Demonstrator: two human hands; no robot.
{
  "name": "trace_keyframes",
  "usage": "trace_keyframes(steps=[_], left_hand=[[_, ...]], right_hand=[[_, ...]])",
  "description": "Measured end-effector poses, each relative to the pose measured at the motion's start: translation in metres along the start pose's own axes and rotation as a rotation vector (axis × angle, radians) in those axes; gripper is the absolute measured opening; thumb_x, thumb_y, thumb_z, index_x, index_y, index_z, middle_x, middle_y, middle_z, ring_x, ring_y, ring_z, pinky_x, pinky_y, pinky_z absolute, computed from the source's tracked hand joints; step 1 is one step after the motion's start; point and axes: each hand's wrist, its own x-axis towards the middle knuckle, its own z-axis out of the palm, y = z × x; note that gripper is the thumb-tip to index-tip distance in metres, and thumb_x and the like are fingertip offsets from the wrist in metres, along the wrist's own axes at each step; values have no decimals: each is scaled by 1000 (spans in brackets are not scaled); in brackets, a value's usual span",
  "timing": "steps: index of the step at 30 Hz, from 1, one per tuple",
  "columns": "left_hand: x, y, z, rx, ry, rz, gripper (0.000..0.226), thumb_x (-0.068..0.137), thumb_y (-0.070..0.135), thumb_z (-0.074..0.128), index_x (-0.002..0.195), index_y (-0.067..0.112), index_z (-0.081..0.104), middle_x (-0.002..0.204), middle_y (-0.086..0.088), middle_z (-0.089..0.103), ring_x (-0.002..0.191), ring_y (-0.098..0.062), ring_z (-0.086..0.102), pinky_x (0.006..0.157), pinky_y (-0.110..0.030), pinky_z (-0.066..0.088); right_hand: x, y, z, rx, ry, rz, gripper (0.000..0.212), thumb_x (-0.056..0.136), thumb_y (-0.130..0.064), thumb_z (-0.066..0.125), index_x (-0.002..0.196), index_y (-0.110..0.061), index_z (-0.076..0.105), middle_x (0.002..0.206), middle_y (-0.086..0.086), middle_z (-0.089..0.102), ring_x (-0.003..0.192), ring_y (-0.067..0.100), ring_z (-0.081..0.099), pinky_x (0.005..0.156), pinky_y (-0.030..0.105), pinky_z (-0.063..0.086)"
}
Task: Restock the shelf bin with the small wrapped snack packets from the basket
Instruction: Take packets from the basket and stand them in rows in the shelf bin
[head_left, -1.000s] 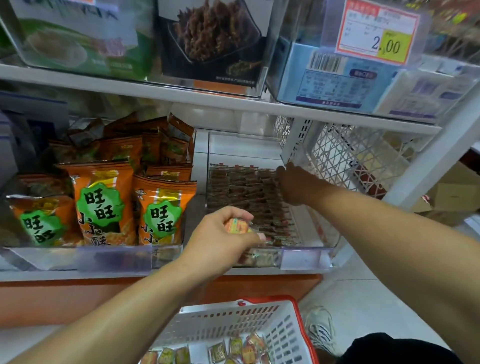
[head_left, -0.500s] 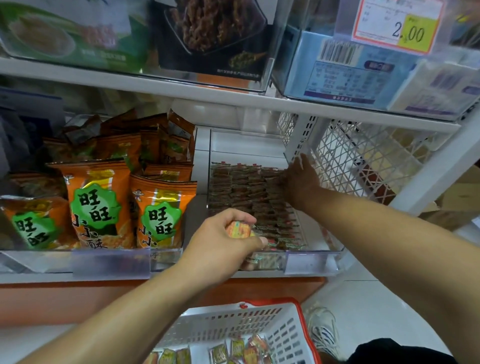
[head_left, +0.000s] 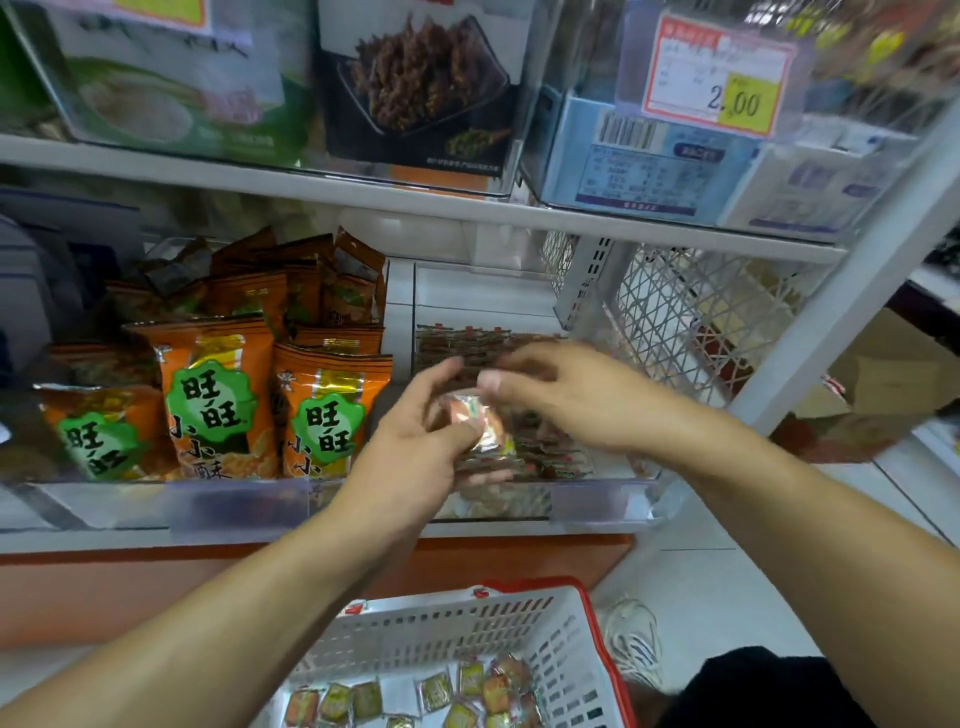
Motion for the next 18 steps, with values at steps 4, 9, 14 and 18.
trace_keyframes(steps=[4, 9, 14, 18], left_hand=[[-8, 4, -7, 109, -6, 99, 77, 90, -5, 69, 150, 31, 40, 130, 8, 68, 106, -14, 73, 84, -35, 62], [-13, 7, -11, 43, 1, -10, 67, 72, 15, 82, 133, 19, 56, 109, -8, 78, 97, -25, 76, 79, -35, 64], [-13, 6, -19, 22, 42, -82, 26, 97, 1, 62, 121, 11, 68, 114, -14, 76, 103, -26, 75, 85, -33, 62], [-16, 5, -18, -95, 43, -125, 25, 98, -3, 57, 120, 6, 66, 107, -15, 78, 97, -27, 76, 75, -27, 62]], right_hand=[[-35, 4, 18, 555, -112, 19, 42, 81, -41, 80, 120, -31, 67, 99, 3, 75, 82, 10, 72, 65, 29, 58], [-45, 16, 39, 878, -26, -24, 41, 81, -4, 80, 117, -22, 71, 107, 5, 76, 90, 21, 72, 75, 36, 60], [-44, 17, 41, 1015, 241, 59, 34, 82, 1, 76, 111, -12, 65, 104, 8, 76, 92, 25, 72, 75, 39, 63], [-45, 11, 42, 923, 493, -138, 29, 79, 1, 79, 93, -24, 75, 105, 0, 77, 98, 12, 72, 81, 24, 57]])
